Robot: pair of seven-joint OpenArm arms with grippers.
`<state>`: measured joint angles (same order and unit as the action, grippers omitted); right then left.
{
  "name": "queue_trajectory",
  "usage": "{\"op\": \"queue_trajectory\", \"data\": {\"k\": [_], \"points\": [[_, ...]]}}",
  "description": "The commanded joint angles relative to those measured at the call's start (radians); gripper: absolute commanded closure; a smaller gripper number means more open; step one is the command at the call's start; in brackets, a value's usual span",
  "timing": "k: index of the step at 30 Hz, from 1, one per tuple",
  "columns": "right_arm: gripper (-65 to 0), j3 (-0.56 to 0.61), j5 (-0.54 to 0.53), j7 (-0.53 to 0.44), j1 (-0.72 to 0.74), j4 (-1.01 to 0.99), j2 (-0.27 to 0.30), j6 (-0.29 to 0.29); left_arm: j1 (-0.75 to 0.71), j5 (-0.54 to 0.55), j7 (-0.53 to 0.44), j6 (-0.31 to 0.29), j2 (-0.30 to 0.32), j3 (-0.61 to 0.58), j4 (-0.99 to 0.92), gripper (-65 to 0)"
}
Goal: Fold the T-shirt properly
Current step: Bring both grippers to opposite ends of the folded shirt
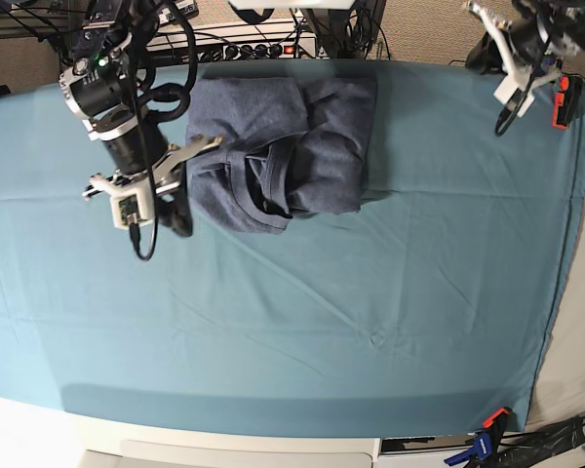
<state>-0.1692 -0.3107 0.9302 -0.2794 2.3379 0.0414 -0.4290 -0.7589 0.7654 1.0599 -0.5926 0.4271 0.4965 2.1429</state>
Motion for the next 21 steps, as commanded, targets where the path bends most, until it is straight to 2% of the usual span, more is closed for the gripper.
{"op": "queue_trajectory", "data": {"k": [1,5,10,15,18,21], "points": [[0.0,0.0,0.0,-0.029,0.005,0.018,0.003,0.003,0.014,-0.003,-0.013,0.001,0.012,-0.02,0.015,-2.0],[0.0,0.0,0.029,-0.053,0.008,-0.038,0.003,0.003,0.079,-0.074,-0.04,0.002,0.017,-0.145,0.015,-1.9],[0.0,-0.001,0.058,-0.072,0.073,-0.206,0.009,0.004,0.134,-0.21,-0.067,0.02,0.023,-0.323,0.014,-1.3],[0.0,0.0,0.063,-0.071,0.18,-0.338,0.009,0.004,0.144,-0.242,-0.084,0.02,0.022,-0.438,0.014,0.0],[0.0,0.0,0.091,-0.071,0.249,-0.405,0.008,0.004,0.145,-0.274,-0.092,0.047,0.022,-0.488,0.014,0.0],[0.0,0.0,0.102,-0.07,0.317,-0.488,0.008,0.003,0.145,-0.276,-0.092,0.049,0.022,-0.525,0.014,0.0]]}}
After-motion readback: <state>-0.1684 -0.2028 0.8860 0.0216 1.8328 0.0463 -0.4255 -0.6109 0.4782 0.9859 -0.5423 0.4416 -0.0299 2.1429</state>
